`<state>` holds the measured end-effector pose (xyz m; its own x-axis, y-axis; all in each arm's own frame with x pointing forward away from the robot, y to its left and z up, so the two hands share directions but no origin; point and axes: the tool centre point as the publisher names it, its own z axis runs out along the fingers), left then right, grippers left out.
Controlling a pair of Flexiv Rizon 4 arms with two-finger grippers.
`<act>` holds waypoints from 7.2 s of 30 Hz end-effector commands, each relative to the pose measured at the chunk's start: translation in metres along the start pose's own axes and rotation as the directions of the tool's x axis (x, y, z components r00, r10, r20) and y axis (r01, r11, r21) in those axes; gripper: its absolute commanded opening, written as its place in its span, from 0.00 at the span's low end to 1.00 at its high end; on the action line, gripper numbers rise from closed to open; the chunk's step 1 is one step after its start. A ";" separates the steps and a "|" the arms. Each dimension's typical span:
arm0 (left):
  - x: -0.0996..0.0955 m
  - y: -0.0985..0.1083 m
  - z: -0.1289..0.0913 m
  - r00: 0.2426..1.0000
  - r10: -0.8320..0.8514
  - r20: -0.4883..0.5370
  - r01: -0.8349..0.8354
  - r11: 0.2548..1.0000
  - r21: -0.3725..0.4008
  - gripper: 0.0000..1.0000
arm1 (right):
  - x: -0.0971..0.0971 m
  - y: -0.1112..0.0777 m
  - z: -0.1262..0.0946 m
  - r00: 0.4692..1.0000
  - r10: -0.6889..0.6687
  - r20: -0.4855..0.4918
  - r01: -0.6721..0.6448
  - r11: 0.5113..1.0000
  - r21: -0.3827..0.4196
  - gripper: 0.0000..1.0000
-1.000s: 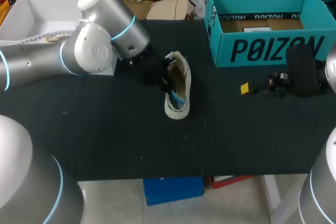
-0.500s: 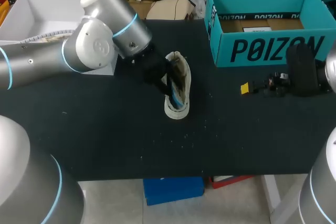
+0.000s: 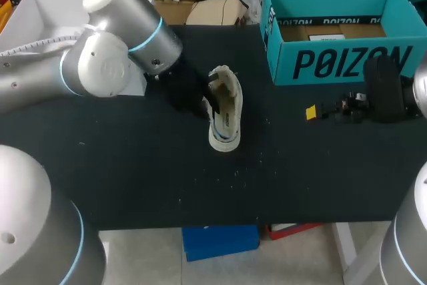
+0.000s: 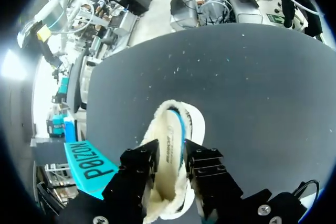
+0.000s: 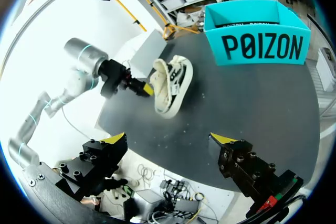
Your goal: Take the shoe out of the shoebox, open the shoe tongue, remove and reinsert the insole, then place the shoe into the shoebox
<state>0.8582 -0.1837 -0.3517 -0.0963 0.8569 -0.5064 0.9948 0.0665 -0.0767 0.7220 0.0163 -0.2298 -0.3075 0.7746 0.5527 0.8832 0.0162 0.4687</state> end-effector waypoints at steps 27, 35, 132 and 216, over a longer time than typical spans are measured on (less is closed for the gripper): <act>0.009 0.003 0.052 0.979 -0.029 -0.201 0.041 0.997 0.058 0.00 | 0.000 -0.001 0.001 1.000 0.000 0.001 0.000 1.000 -0.002 1.00; 0.012 0.006 0.061 0.978 -0.034 -0.204 0.051 0.996 0.079 0.00 | 0.000 -0.001 0.001 1.000 0.000 0.001 0.000 1.000 -0.002 1.00; -0.032 0.057 -0.007 0.986 -0.167 0.017 0.167 0.986 0.007 0.40 | 0.000 -0.001 0.001 1.000 0.000 0.001 0.000 1.000 -0.002 1.00; 0.016 0.065 -0.065 0.973 -0.082 -0.218 0.077 0.997 -0.030 1.00 | 0.000 -0.001 0.001 1.000 0.000 0.001 0.000 1.000 -0.002 1.00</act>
<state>0.9131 -0.1219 -0.2975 -0.1901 0.9264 -0.3250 0.9815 0.1719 -0.0840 0.7220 0.0164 -0.2298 -0.3076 0.7745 0.5527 0.8832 0.0163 0.4687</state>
